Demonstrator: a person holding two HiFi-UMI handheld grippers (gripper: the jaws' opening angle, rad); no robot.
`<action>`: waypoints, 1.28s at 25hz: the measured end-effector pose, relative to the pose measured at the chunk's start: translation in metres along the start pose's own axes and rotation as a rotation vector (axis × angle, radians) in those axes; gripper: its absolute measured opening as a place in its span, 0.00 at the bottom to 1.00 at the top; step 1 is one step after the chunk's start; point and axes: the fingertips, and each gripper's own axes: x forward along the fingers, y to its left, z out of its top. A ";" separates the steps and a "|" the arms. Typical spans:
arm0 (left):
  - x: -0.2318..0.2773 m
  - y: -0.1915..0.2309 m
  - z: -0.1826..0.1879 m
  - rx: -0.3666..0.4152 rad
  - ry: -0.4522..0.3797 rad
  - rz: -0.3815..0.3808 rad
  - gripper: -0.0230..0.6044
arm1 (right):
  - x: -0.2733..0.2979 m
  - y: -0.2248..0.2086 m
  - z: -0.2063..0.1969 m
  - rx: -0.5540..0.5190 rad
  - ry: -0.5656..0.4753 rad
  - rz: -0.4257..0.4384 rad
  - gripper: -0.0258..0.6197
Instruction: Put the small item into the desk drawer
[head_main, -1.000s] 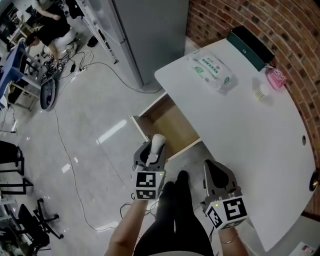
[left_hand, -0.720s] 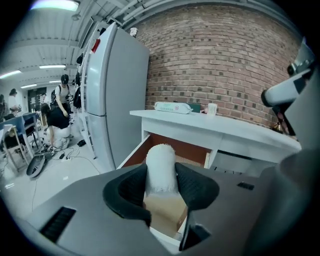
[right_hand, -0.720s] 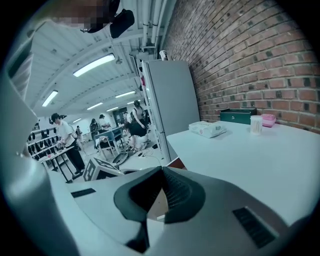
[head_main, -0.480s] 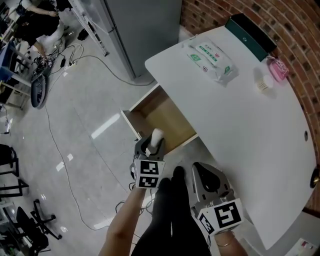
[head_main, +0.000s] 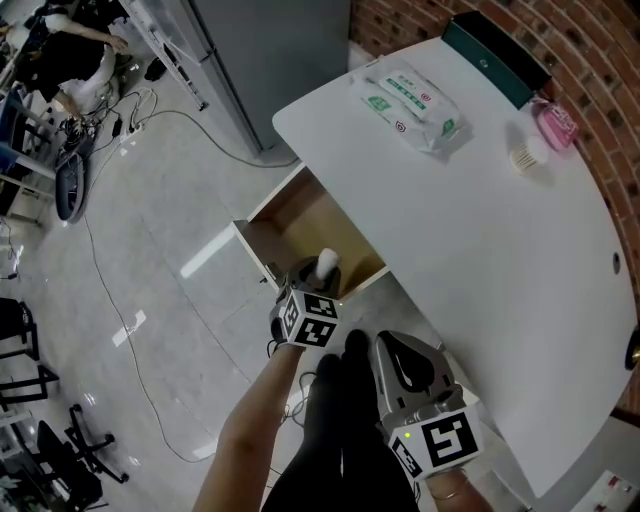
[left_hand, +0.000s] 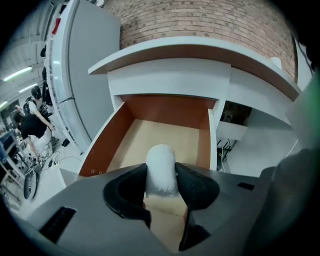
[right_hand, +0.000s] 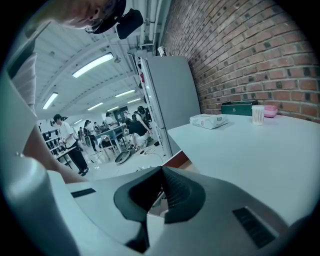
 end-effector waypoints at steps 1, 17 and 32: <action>0.007 -0.002 -0.001 0.006 0.016 -0.009 0.34 | 0.000 -0.001 -0.001 -0.003 0.001 -0.001 0.05; 0.080 -0.007 -0.020 0.049 0.221 -0.074 0.34 | 0.010 -0.025 -0.010 0.029 0.011 -0.021 0.05; 0.107 -0.008 -0.054 0.146 0.409 -0.118 0.35 | 0.022 -0.032 -0.018 0.071 0.032 -0.027 0.05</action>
